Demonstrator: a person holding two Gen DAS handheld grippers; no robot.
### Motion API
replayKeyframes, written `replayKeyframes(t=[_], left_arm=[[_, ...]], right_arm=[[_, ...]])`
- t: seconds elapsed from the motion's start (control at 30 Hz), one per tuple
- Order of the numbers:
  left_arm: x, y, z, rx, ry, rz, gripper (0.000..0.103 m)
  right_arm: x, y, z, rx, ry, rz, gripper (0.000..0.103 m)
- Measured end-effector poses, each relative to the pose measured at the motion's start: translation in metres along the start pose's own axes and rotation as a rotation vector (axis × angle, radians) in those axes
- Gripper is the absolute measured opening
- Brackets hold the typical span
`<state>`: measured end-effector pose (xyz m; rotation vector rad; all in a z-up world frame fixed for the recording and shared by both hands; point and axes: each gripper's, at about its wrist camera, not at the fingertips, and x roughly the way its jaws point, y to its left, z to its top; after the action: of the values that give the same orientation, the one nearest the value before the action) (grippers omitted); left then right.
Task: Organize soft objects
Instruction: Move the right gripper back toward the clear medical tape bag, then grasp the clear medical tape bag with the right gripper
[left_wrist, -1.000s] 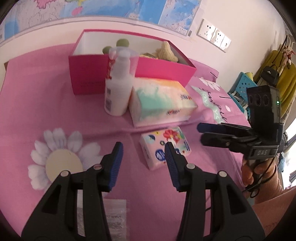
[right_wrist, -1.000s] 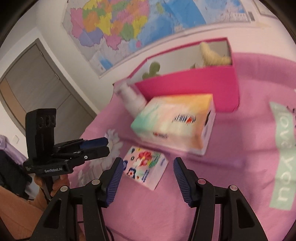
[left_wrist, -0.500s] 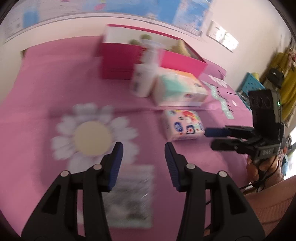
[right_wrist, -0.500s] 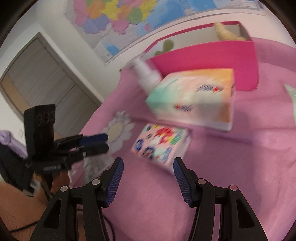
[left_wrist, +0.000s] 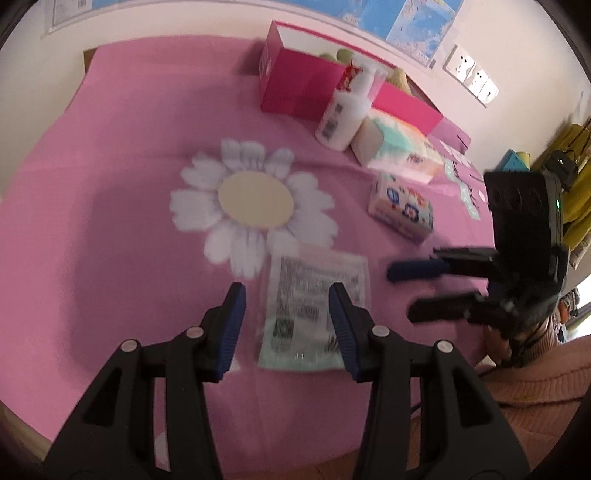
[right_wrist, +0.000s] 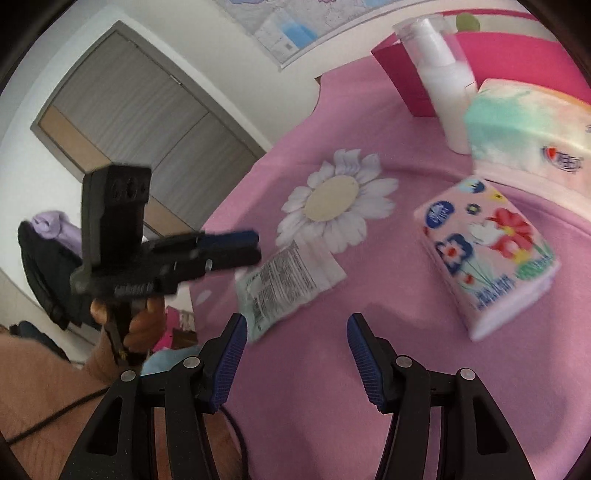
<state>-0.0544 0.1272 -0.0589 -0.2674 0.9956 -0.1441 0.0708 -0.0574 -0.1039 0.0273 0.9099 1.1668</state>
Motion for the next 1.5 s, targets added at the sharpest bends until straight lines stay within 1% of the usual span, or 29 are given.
replayKeyframes(t=[0.1, 0.2, 0.3, 0.37, 0.43, 0.53, 0.63, 0.77, 0.8, 0.83, 0.87, 0.93, 0.97, 1.0, 1.03, 1.2, 1.27, 1.33, 1.37, 1.4, 1.47, 1.5], left_arm=[[0.005, 0.002, -0.005, -0.009, 0.027, -0.039, 0.049], [0.006, -0.003, -0.006, 0.002, 0.033, -0.084, 0.049], [0.011, -0.013, -0.007, 0.023, 0.045, -0.144, 0.049], [0.015, -0.023, -0.007, 0.045, 0.048, -0.160, 0.049], [0.019, -0.033, -0.006, 0.057, 0.054, -0.194, 0.049], [0.024, -0.042, -0.005, 0.072, 0.053, -0.207, 0.049], [0.028, -0.047, -0.004, 0.078, 0.055, -0.224, 0.049], [0.027, -0.052, -0.007, 0.104, 0.055, -0.230, 0.053], [0.028, -0.054, -0.007, 0.107, 0.060, -0.247, 0.053], [0.030, -0.056, -0.006, 0.103, 0.068, -0.281, 0.053], [0.031, -0.059, -0.006, 0.108, 0.069, -0.287, 0.053], [0.033, -0.070, -0.006, 0.144, 0.059, -0.258, 0.053], [0.034, -0.073, -0.005, 0.153, 0.052, -0.252, 0.054], [0.034, -0.074, -0.003, 0.151, 0.051, -0.261, 0.054], [0.035, -0.075, -0.001, 0.143, 0.051, -0.285, 0.054], [0.042, -0.082, 0.005, 0.133, 0.041, -0.334, 0.054], [0.045, -0.088, 0.009, 0.128, 0.036, -0.372, 0.054], [0.047, -0.095, 0.009, 0.149, 0.029, -0.410, 0.054], [0.048, -0.100, 0.008, 0.167, 0.027, -0.403, 0.054], [0.049, -0.104, 0.007, 0.196, 0.027, -0.366, 0.054], [0.049, -0.105, 0.002, 0.232, 0.033, -0.306, 0.054], [0.049, -0.102, -0.001, 0.232, 0.042, -0.303, 0.054]], right_arm=[[0.006, 0.001, 0.004, 0.012, -0.006, -0.009, 0.058], [0.007, 0.002, 0.006, 0.015, -0.011, -0.020, 0.058], [0.005, 0.002, 0.003, 0.023, -0.016, -0.022, 0.058], [0.005, 0.001, 0.003, 0.036, -0.008, -0.024, 0.058], [0.002, -0.001, -0.001, 0.049, -0.013, -0.028, 0.057], [-0.009, -0.004, -0.007, 0.069, -0.023, -0.042, 0.057], [-0.018, -0.013, -0.010, 0.105, -0.037, -0.033, 0.059], [-0.026, -0.025, -0.014, 0.178, -0.070, 0.041, 0.059], [-0.030, -0.029, -0.015, 0.201, -0.085, 0.090, 0.059], [-0.031, -0.031, -0.015, 0.214, -0.093, 0.115, 0.059], [-0.033, -0.032, -0.015, 0.224, -0.103, 0.152, 0.058], [-0.032, -0.030, -0.011, 0.223, -0.106, 0.183, 0.058], [-0.031, -0.026, -0.009, 0.205, -0.102, 0.167, 0.058], [-0.031, -0.024, -0.008, 0.195, -0.100, 0.155, 0.058], [-0.033, -0.022, -0.008, 0.191, -0.103, 0.149, 0.058], [-0.049, -0.019, -0.004, 0.173, -0.151, 0.112, 0.054], [-0.058, -0.016, -0.003, 0.158, -0.167, 0.093, 0.054], [-0.063, -0.011, 0.000, 0.137, -0.182, 0.083, 0.054], [-0.066, -0.007, 0.002, 0.117, -0.189, 0.074, 0.054], [-0.068, -0.003, 0.003, 0.097, -0.189, 0.060, 0.054], [-0.062, 0.004, 0.004, 0.057, -0.159, 0.025, 0.054], [-0.055, 0.006, 0.004, 0.050, -0.136, 0.012, 0.054]])
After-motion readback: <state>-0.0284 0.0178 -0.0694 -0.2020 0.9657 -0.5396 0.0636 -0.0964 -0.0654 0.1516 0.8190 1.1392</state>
